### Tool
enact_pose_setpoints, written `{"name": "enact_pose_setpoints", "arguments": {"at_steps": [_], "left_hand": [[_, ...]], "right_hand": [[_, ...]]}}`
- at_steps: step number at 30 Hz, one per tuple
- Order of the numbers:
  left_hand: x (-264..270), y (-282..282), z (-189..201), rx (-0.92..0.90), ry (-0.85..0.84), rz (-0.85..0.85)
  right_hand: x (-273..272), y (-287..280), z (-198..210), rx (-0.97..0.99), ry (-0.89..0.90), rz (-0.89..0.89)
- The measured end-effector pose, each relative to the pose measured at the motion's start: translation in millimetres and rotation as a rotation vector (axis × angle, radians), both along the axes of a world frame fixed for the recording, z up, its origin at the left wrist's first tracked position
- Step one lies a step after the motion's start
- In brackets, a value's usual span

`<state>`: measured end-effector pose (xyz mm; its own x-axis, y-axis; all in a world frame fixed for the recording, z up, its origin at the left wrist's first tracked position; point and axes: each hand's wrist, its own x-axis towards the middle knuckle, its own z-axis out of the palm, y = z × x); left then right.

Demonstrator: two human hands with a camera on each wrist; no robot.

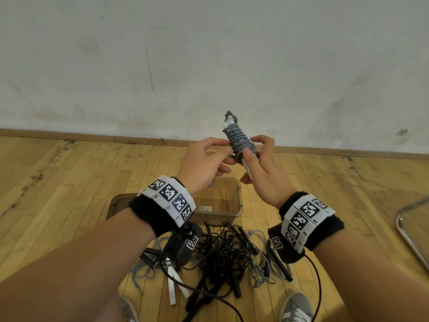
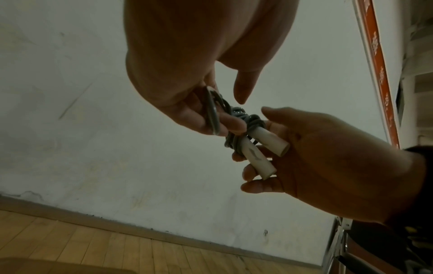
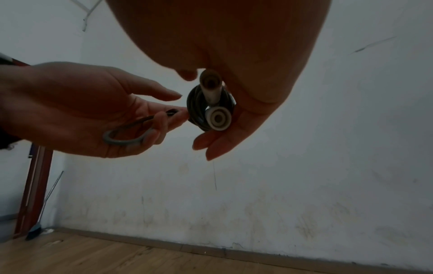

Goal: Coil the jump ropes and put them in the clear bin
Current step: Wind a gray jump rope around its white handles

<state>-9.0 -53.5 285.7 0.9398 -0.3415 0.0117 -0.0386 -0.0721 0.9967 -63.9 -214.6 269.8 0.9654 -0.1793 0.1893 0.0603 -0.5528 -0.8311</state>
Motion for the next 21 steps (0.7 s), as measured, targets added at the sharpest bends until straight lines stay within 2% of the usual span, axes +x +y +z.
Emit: {"name": "enact_pose_setpoints", "arguments": {"at_steps": [7,13,18,21], "left_hand": [[0.3,0.2,2.9,-0.097,0.08,0.018],[-0.9,0.3,-0.1,-0.066,0.042,0.007],[-2.3,1.2,1.4,-0.027,0.007,-0.025],[-2.2,-0.5,2.2,-0.011,0.002,-0.019]], "right_hand": [[3.0,-2.0,-3.7,-0.125,0.005,0.004],[4.5,-4.7,2.6,-0.048,-0.03,0.038],[3.3,-9.4,4.1,0.004,0.007,0.067],[3.3,-12.6,5.0,-0.064,0.019,0.041]]}}
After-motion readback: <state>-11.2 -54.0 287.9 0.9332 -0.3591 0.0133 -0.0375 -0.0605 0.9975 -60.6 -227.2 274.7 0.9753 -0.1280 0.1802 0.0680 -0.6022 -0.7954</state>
